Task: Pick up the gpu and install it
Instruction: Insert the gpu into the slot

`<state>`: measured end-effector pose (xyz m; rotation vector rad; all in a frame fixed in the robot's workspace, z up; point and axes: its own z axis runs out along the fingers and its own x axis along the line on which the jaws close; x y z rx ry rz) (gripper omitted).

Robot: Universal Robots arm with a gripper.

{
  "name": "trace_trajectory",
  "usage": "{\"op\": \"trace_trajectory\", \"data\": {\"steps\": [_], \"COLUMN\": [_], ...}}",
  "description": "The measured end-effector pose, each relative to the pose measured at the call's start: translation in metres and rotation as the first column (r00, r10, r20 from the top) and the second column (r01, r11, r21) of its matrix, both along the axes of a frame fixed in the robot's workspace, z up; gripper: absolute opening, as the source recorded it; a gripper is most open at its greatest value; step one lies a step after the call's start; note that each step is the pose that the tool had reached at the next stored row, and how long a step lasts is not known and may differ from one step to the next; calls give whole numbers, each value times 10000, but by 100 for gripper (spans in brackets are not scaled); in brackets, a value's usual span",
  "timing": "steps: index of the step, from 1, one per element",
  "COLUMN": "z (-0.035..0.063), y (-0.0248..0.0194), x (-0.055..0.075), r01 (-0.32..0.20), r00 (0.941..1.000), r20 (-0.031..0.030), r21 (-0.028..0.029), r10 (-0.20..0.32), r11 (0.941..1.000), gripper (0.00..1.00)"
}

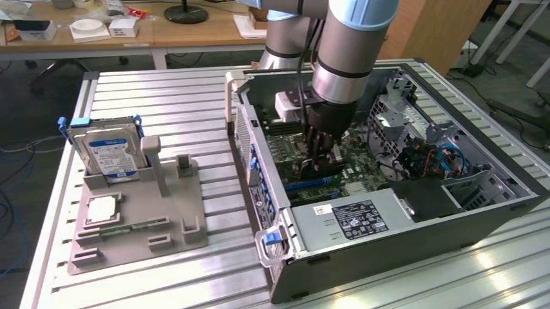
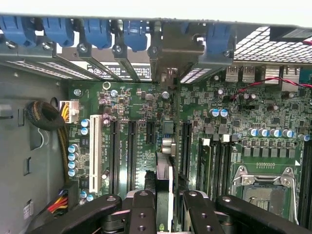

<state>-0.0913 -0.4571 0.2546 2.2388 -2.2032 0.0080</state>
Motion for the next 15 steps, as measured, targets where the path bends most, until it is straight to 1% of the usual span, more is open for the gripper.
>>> {"op": "trace_trajectory", "data": {"steps": [12, 13, 15], "z": [-75, -126, -127], "y": [0, 0, 0], "x": [-2, -4, -4], "r01": [0, 0, 0], "r00": [10000, 10000, 10000], "r20": [0, 0, 0], "r21": [0, 1, 1], "r10": [0, 0, 0], "r11": [10000, 10000, 10000], "gripper": [27, 27, 27]}}
